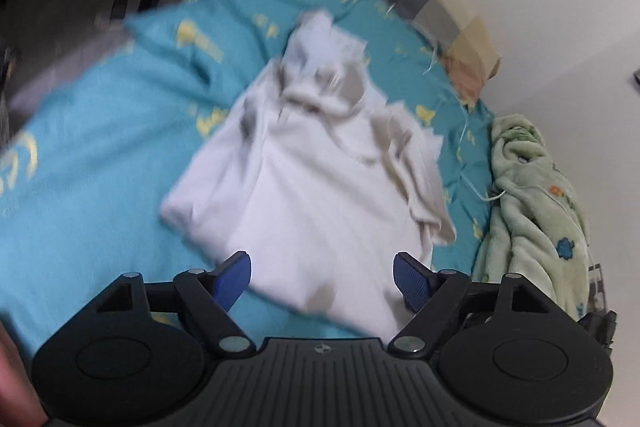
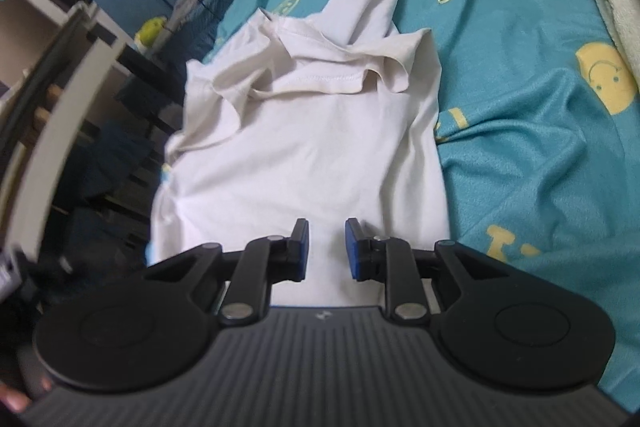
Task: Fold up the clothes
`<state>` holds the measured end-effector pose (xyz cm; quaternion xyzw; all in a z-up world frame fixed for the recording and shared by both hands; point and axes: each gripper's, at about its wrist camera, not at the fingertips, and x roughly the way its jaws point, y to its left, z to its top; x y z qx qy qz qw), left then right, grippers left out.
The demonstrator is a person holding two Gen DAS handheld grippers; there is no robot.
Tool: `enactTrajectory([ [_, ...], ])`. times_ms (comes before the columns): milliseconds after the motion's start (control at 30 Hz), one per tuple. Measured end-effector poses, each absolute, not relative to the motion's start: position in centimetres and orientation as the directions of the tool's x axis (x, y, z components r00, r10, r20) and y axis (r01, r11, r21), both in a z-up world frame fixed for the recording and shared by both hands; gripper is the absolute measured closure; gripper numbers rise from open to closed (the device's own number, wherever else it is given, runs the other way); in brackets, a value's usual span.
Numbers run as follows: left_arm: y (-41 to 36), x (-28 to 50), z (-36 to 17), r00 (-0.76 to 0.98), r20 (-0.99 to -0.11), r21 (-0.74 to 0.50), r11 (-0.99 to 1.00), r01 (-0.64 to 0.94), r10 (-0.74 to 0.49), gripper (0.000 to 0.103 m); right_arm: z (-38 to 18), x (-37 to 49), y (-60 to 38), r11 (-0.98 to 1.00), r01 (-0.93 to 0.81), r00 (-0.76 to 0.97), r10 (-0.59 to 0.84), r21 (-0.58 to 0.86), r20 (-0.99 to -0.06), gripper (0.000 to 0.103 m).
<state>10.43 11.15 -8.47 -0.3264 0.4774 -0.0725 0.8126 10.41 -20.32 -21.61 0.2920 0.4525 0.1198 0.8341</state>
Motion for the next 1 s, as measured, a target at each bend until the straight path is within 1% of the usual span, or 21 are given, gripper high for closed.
enactTrajectory([
  [67,11.3,10.9,-10.7,0.484,-0.739,-0.632,0.732,-0.255,-0.469,0.024,-21.2,10.1,-20.6,0.766,0.074,0.563,0.496,0.638,-0.661,0.080],
  [100,11.4,11.2,-11.8,0.460,-0.741,-0.645,0.709,-0.287,-0.489,0.028,-21.3,10.0,-20.6,0.744,0.085,0.557,0.516,0.663,-0.651,0.080],
  [267,12.6,12.9,-15.1,0.469,-0.743,-0.661,0.637,-0.398,-0.478,0.035,-22.4,9.3,-19.9,0.607,0.161,0.512,0.623,0.778,-0.592,0.080],
  [367,12.7,13.1,-15.0,0.515,-0.717,-0.683,0.620,-0.386,-0.470,0.047,-23.1,8.9,-19.5,0.515,0.209,0.488,0.681,0.831,-0.545,0.080],
  [400,12.6,13.0,-14.8,0.527,-0.709,-0.689,0.620,-0.376,-0.468,0.065,-23.3,8.7,-19.4,0.483,0.226,0.481,0.700,0.846,-0.528,0.080],
  [433,12.6,12.9,-14.7,0.539,-0.701,-0.694,0.621,-0.365,-0.466,0.087,-23.5,8.6,-19.2,0.451,0.243,0.474,0.717,0.859,-0.510,0.080],
  [467,12.6,12.7,-14.4,0.556,-0.687,-0.704,0.618,-0.349,-0.468,0.096,-24.0,8.4,-19.1,0.422,0.267,0.472,0.727,0.867,-0.499,0.080],
  [533,12.7,12.4,-13.7,0.594,-0.652,-0.728,0.607,-0.318,-0.471,0.096,-25.3,8.2,-19.0,0.366,0.323,0.475,0.735,0.873,-0.484,0.080],
  [600,12.9,12.0,-12.9,0.635,-0.611,-0.755,0.587,-0.291,-0.472,0.096,-26.4,7.8,-19.4,0.280,0.371,0.519,0.728,0.885,-0.448,0.077],
  [633,13.0,12.0,-12.5,0.650,-0.596,-0.765,0.580,-0.279,-0.472,0.096,-27.0,7.7,-19.7,0.231,0.392,0.546,0.720,0.891,-0.427,0.069],
  [667,13.0,12.1,-12.1,0.664,-0.580,-0.774,0.574,-0.268,-0.472,0.096,-27.4,7.5,-19.9,0.195,0.412,0.563,0.713,0.890,-0.417,0.057],
  [700,13.0,12.1,-11.9,0.669,-0.571,-0.780,0.568,-0.263,-0.476,0.096,-27.7,7.4,-20.0,0.171,0.433,0.568,0.710,0.885,-0.415,0.050],
  [733,13.0,12.2,-11.7,0.673,-0.563,-0.786,0.562,-0.258,-0.479,0.096,-27.9,7.3,-20.0,0.153,0.449,0.570,0.709,0.880,-0.415,0.036],
  [767,13.1,12.2,-11.7,0.676,-0.556,-0.792,0.554,-0.256,-0.483,0.096,-28.1,7.2,-19.9,0.138,0.463,0.571,0.709,0.875,-0.414,0.029],
  [833,13.2,12.1,-11.7,0.682,-0.543,-0.805,0.534,-0.257,-0.490,0.097,-28.4,7.3,-19.8,0.134,0.464,0.581,0.700,0.876,-0.415,0.026],
  [933,13.6,12.1,-11.9,0.686,-0.531,-0.818,0.512,-0.262,-0.498,0.097,-29.1,7.4,-20.1,0.143,0.476,0.611,0.656,0.868,-0.443,0.027],
  [967,13.8,12.1,-11.8,0.685,-0.533,-0.818,0.511,-0.265,-0.498,0.097,-29.4,7.4,-20.5,0.143,0.481,0.630,0.630,0.865,-0.455,0.029],
  [1000,13.8,12.1,-12.0,0.682,-0.535,-0.817,0.510,-0.268,-0.498,0.096,-29.3,7.6,-20.7,0.161,0.467,0.649,0.605,0.869,-0.461,0.037],
])
